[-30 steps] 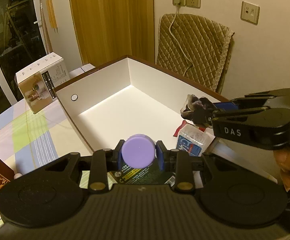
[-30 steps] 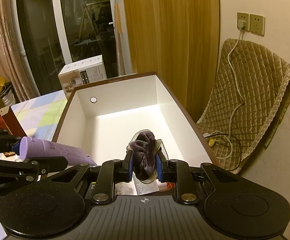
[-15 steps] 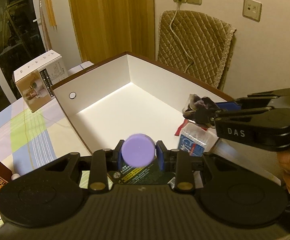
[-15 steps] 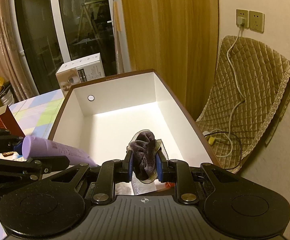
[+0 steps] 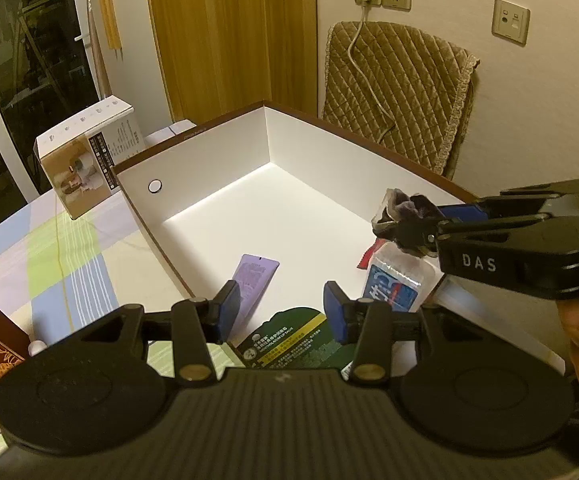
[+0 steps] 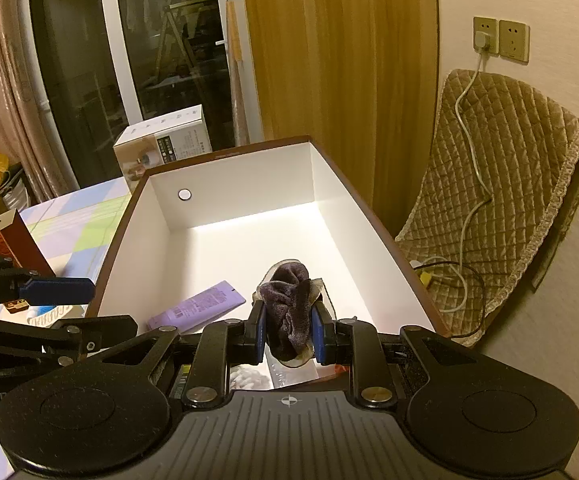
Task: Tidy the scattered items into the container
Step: 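Open both tools to drop the scrunchie and purple tube into the box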
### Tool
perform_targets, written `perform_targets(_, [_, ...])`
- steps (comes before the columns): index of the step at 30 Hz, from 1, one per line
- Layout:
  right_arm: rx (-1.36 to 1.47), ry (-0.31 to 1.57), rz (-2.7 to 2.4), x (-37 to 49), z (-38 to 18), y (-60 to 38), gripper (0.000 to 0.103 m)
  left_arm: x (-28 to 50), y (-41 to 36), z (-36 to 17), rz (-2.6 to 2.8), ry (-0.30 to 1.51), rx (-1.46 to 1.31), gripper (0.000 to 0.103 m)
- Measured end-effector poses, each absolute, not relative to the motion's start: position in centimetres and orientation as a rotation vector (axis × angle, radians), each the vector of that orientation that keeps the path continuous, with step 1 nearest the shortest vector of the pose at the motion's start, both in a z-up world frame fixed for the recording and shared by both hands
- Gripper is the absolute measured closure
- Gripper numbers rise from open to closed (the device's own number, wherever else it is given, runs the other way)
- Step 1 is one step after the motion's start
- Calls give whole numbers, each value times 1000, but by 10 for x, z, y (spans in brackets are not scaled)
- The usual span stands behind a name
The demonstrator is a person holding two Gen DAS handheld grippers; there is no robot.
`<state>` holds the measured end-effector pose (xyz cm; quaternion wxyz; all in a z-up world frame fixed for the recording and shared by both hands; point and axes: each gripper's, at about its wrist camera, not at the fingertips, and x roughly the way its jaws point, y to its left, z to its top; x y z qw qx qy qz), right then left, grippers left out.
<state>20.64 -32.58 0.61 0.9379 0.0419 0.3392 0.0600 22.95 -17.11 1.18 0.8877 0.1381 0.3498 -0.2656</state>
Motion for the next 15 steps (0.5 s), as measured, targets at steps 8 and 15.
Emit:
perform_targets(8, [85,689,127,207,9,-322,78,228,-170,11,-551,727,286,63])
perform_targets(15, [93,667,169,215,15,-317,77,227,-166,12,-544,723,283,63])
